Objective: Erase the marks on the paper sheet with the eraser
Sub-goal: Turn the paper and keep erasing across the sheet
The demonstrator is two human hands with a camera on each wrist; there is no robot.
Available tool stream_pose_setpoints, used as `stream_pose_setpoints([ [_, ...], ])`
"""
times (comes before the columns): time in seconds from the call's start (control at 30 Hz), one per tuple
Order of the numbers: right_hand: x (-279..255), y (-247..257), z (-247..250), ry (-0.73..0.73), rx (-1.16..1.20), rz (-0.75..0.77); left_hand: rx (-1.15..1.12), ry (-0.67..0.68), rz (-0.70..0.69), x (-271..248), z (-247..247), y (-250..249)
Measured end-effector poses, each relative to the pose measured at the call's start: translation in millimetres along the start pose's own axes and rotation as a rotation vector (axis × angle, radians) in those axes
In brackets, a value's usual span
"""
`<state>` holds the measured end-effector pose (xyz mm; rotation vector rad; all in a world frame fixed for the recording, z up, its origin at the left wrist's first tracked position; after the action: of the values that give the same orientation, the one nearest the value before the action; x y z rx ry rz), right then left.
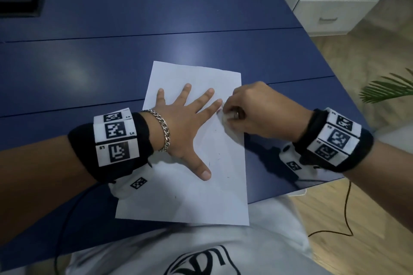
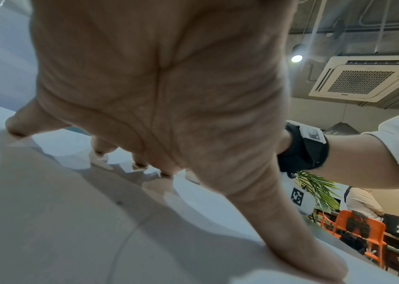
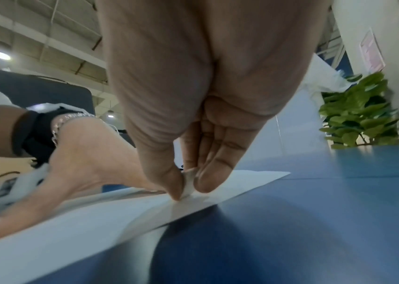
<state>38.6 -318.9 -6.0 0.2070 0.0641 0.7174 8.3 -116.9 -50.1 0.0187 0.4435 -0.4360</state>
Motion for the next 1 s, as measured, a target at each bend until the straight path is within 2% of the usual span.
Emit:
stream_pose_setpoints([
  [0.07, -3.8, 9.3, -4.8, 0.010, -0.022, 0.053, -0.007, -0.002, 0.009, 0.1, -0.4, 0.0],
  [0.17, -9.9, 25.4, -4.1, 0.134, 0.027, 0.148, -0.013, -0.004, 0.013, -0.8, -0.4, -0.4],
  [0.33, 12.6, 4.8, 0.8, 0.002, -0.001, 0.084, -0.027, 0.002, 0.011, -0.4, -0.5, -0.5],
  [0.5, 0.1, 21.6, -0.4, 0.172, 0.069, 0.212, -0.026, 0.000, 0.010, -1.0, -1.7, 0.5],
  [0.67, 13.0, 4.2, 2.9, 0.046, -0.021, 0.109, -0.024, 0.004, 0.009, 0.2, -1.9, 0.5],
  [0.83, -8.5, 21.1, 1.1, 0.241, 0.061, 0.184, -0.013, 0.009, 0.012, -0.3, -1.8, 0.1],
  [1.0, 8.7, -2.4, 5.9, 0.060, -0.037, 0.106, -0.019, 0.020, 0.014, 0.3, -0.3, -0.4],
])
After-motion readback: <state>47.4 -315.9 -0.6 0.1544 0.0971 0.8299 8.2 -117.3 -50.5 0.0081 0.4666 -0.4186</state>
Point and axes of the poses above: each hand's wrist, its own x-axis towards the middle knuckle, its own z-axis out of the back of the hand, y = z × x, the point moved 1 cm from there along x, towards the middle knuckle, and after that the axes turned 11 degrees about -y, right-handed, at the moved point
